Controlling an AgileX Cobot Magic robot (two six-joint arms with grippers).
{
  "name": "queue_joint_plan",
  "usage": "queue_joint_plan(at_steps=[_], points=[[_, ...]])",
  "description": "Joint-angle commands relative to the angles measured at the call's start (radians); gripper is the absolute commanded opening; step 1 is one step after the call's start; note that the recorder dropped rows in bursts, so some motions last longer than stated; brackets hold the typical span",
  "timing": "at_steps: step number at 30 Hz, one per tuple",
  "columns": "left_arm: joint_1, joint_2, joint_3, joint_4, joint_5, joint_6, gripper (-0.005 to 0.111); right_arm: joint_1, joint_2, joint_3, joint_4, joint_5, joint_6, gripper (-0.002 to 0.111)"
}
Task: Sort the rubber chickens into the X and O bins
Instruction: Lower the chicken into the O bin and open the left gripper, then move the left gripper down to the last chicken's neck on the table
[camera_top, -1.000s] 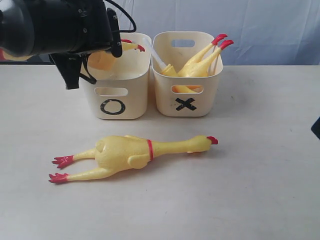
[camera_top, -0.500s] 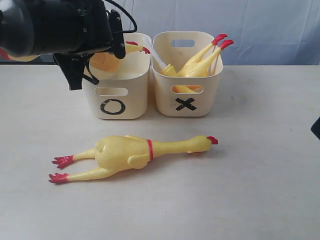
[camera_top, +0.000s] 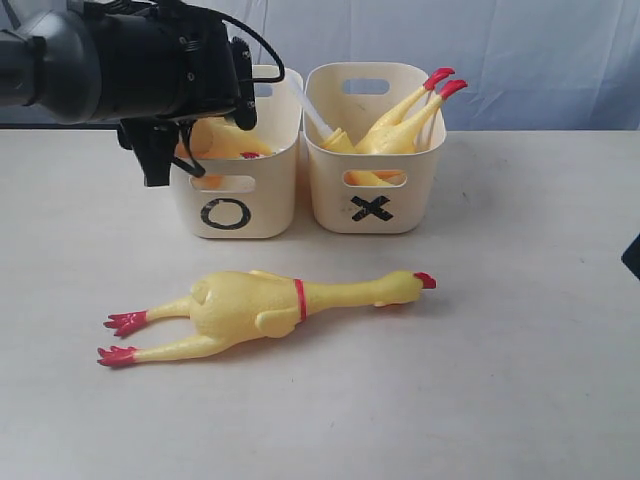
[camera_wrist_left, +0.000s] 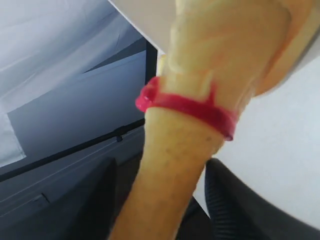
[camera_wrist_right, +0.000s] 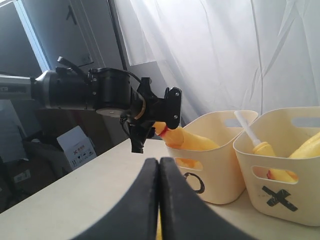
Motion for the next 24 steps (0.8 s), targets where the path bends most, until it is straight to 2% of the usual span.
queue_joint_plan(at_steps=[1,11,17,22,24], points=[[0.005,-0.004,-0.012,0.104,0.036,-0.082,0.06,-0.002,-0.004,0.001,0.0,0.006,-0.003,-0.001],[-0.004,-0.011,-0.012,0.116,0.021,-0.103,0.061,-0.002,-0.004,0.001,0.0,0.006,-0.003,-0.001],[-0.042,-0.011,-0.012,0.233,0.016,-0.173,0.061,-0.002,-0.004,0.001,0.0,0.006,-0.003,-0.001],[-0.067,-0.02,-0.012,0.235,-0.009,-0.189,0.061,-0.002,-0.004,0.001,0.0,0.006,-0.003,-0.001],[-0.093,-0.045,-0.012,0.208,-0.047,-0.243,0.061,-0.002,-0.004,0.001,0.0,0.004,-0.003,-0.001]])
